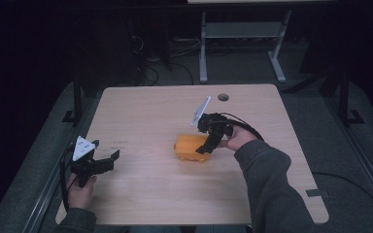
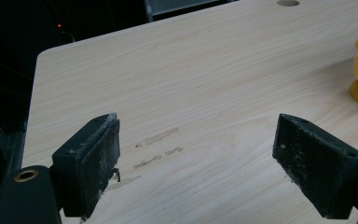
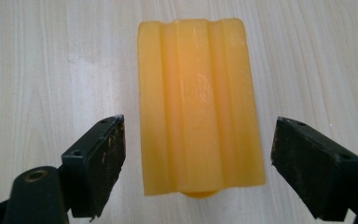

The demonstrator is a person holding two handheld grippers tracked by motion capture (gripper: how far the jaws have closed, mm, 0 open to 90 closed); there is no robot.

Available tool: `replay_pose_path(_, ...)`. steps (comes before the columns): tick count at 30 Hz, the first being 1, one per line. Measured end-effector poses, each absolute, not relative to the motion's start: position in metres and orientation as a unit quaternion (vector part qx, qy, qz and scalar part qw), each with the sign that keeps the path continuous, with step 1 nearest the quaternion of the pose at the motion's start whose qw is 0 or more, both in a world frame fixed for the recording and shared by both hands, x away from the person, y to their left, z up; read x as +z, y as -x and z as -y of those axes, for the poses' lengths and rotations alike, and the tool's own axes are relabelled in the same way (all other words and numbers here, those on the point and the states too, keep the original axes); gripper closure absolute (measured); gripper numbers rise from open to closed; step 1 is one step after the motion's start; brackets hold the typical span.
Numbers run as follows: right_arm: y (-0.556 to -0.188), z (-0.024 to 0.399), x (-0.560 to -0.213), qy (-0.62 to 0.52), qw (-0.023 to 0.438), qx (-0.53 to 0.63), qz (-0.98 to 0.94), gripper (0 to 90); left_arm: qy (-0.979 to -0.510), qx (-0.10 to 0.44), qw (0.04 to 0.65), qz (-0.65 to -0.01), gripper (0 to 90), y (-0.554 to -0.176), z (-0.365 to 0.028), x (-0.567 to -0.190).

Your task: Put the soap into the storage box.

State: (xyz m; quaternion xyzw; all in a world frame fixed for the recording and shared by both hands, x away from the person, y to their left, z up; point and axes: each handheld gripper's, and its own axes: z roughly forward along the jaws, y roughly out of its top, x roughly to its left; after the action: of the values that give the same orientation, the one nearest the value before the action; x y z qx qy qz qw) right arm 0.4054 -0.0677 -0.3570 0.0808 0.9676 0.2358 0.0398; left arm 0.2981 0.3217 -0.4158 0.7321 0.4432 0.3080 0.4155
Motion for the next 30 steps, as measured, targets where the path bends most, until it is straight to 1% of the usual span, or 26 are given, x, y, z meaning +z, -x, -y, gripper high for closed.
replay_pose_path(22, -0.395, 0.104, -0.349, -0.111, 0.050, 0.250, -0.960, 17.5, -0.735, 0.309, 0.412, -0.440, 14.2, -0.298, -0.321, -0.416)
replay_pose_path(24, -0.394, 0.107, -0.349, -0.113, 0.050, 0.252, -0.960, 19.3, -0.735, 0.309, 0.413, -0.440, 14.1, -0.298, -0.321, -0.416)
replay_pose_path(30, -0.391, 0.117, -0.349, -0.120, 0.053, 0.254, -0.958, 19.4, -0.736, 0.309, 0.411, -0.440, 14.2, -0.298, -0.320, -0.416)
